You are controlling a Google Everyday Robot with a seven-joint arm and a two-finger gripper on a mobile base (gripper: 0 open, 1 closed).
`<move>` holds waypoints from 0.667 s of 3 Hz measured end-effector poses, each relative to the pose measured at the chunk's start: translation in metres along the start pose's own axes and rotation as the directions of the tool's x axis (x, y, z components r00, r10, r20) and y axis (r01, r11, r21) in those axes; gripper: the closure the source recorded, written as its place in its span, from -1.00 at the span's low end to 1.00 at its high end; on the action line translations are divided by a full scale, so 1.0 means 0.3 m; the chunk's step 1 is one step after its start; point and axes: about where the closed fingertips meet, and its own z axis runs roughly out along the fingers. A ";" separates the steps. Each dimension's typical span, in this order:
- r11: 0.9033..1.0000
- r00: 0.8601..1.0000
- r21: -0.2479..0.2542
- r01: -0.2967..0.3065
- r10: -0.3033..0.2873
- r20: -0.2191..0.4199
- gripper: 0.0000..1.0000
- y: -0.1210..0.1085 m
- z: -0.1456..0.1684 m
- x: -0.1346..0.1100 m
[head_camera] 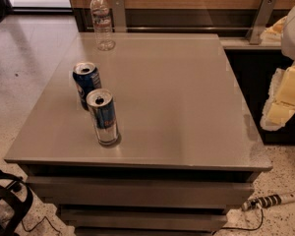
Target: Move redbull can near water bottle
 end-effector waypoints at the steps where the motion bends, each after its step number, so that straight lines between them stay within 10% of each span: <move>1: 1.000 1.000 0.000 0.000 0.000 0.000 -1.00 0.000 0.000 0.000; 2: 1.000 0.997 -0.017 0.011 -0.010 0.082 -1.00 0.003 0.009 -0.014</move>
Offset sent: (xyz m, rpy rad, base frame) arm 0.0022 0.0112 -0.0081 0.2311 -0.0004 0.1097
